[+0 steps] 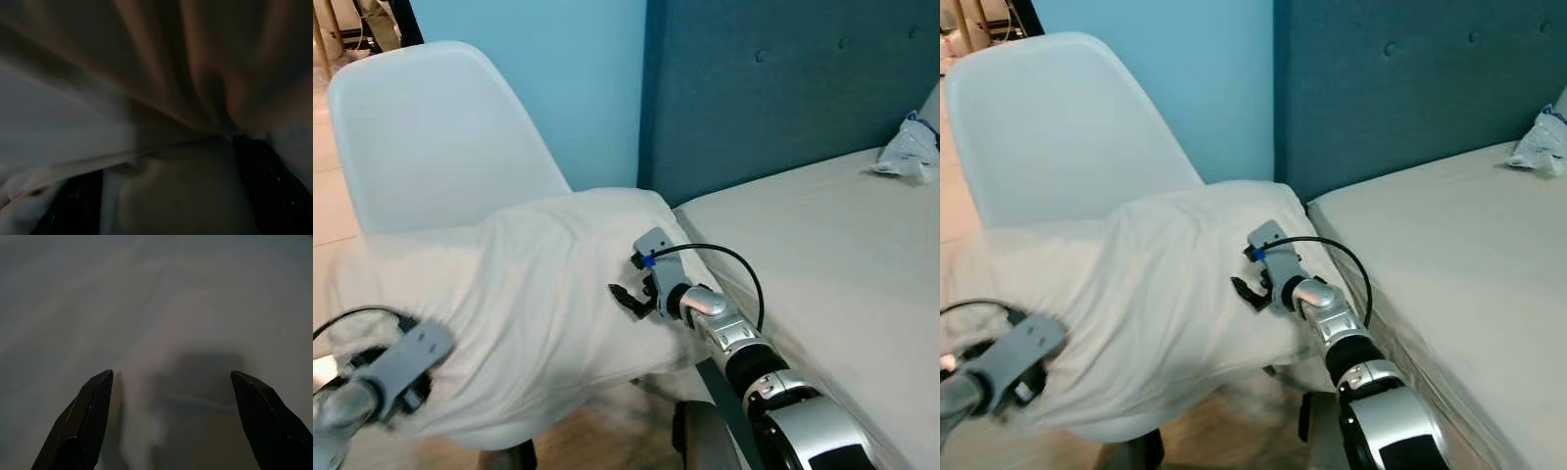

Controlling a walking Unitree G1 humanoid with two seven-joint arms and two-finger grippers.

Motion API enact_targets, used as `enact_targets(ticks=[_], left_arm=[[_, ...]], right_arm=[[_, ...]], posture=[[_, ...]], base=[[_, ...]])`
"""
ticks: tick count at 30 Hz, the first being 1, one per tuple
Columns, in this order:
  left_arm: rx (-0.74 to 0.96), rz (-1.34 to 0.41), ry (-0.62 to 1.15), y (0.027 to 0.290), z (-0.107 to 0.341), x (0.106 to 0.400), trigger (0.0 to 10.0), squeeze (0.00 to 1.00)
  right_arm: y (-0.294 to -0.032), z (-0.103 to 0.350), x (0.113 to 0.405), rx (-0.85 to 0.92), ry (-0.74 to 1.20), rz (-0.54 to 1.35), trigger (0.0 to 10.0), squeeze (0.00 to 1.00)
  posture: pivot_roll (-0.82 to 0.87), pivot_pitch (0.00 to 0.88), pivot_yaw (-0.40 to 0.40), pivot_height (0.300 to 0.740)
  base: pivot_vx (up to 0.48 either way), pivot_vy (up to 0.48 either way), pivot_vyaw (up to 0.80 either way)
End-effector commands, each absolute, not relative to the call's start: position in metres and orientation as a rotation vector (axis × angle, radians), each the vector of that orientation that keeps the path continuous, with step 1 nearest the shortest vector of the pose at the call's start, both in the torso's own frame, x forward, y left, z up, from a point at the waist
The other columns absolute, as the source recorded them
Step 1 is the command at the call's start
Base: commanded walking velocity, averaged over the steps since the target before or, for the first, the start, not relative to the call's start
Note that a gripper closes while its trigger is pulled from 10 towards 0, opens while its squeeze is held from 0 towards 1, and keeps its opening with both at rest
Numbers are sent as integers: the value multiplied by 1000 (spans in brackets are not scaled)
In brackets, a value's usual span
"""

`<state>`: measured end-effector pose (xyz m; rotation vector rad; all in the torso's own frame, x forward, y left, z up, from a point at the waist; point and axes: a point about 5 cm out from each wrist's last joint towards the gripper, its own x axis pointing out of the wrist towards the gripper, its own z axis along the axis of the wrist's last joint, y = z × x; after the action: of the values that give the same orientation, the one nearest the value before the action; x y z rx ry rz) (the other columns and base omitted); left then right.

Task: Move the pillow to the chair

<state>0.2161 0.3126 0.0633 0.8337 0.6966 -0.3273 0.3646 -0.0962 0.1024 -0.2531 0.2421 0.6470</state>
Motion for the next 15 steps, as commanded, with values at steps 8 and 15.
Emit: enact_targets(ticks=[8, 15], left_arm=[[584, -579, 843, 304, 84, 185, 10000, 0], [235, -501, 301, 290, 159, 237, 10000, 0]], right_arm=[[-95, 103, 366, -231, 236, 612, 10000, 0], [-96, 103, 367, -225, 233, 597, 10000, 0]], posture=[[38, 91, -14, 550], [38, 86, -14, 550]], base=[[0, 0, 0], [0, 0, 0]])
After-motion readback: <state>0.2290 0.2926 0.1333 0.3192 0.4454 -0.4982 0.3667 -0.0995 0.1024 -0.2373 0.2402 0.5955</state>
